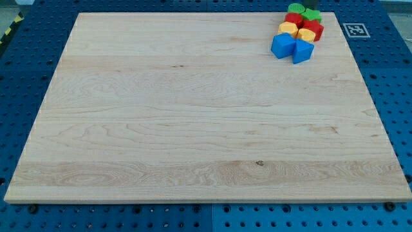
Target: Push the green circle towards the center
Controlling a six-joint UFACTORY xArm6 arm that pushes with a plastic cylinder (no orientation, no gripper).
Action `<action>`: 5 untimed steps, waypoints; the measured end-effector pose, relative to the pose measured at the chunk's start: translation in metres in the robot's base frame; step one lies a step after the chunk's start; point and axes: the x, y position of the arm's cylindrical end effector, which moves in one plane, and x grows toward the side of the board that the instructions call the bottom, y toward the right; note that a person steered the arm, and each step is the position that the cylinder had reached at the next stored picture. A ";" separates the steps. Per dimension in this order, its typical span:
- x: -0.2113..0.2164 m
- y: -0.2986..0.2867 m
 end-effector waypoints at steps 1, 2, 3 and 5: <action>0.000 0.000; 0.000 -0.012; 0.001 -0.029; 0.001 -0.019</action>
